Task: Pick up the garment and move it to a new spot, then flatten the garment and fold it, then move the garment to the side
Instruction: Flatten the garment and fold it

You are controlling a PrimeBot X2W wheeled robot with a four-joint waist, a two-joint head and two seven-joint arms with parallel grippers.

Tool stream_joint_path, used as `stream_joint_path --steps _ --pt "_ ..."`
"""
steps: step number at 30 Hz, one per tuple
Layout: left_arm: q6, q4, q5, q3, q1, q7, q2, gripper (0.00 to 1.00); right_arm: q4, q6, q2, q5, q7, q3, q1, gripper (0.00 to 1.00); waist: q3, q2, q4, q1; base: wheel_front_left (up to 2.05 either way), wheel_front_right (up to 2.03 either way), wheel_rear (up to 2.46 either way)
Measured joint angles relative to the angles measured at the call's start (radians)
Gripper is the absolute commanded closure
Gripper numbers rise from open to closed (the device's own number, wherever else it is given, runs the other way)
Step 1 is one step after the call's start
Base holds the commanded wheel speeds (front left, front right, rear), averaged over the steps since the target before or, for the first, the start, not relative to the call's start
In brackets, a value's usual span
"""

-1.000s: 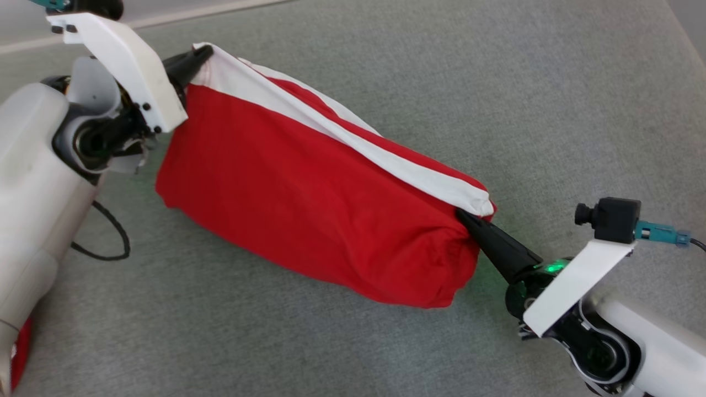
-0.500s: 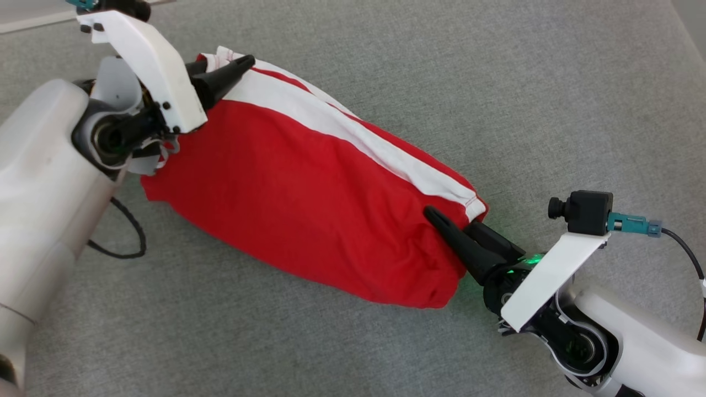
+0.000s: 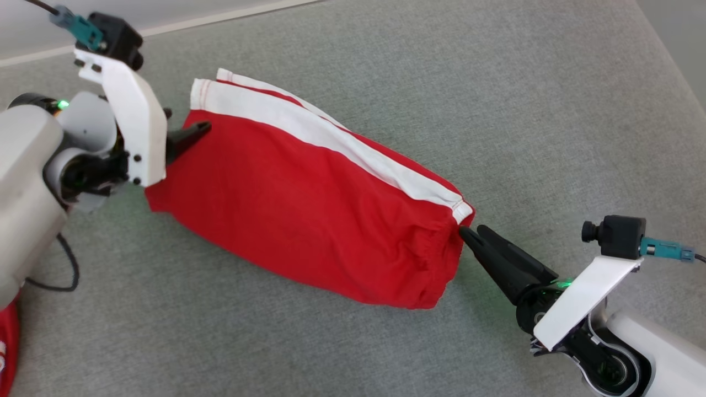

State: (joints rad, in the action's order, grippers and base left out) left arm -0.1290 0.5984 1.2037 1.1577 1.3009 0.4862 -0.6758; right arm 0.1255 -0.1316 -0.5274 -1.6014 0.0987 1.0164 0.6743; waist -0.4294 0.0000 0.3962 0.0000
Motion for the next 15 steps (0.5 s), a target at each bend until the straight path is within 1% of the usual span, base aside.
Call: stream_joint_path --steps 3,8,12,15 --pt "-0.002 -0.002 -0.016 0.049 0.006 0.042 -0.023 0.0 -0.012 0.0 -0.009 -0.001 0.01 -0.013 -0.009 0.0 -0.008 0.0 0.012 0.0 0.0 0.0 0.0" --pt "-0.002 0.031 -0.022 0.074 0.019 0.107 -0.044 0.0 -0.028 0.0 -0.006 0.0 0.017 -0.017 -0.024 0.0 -0.025 0.0 0.043 0.0 0.0 0.0 0.0" --pt "0.003 0.007 0.077 0.067 0.02 0.184 -0.045 0.0 -0.028 0.0 -0.006 -0.001 0.026 -0.026 -0.044 0.0 -0.032 0.0 0.065 0.0 0.0 0.0 0.0" --pt "0.002 -0.026 0.115 0.072 0.021 0.241 -0.044 0.0 -0.028 0.0 -0.008 -0.002 0.034 -0.033 -0.06 0.0 -0.027 0.0 0.071 0.0 0.0 0.0 0.0"
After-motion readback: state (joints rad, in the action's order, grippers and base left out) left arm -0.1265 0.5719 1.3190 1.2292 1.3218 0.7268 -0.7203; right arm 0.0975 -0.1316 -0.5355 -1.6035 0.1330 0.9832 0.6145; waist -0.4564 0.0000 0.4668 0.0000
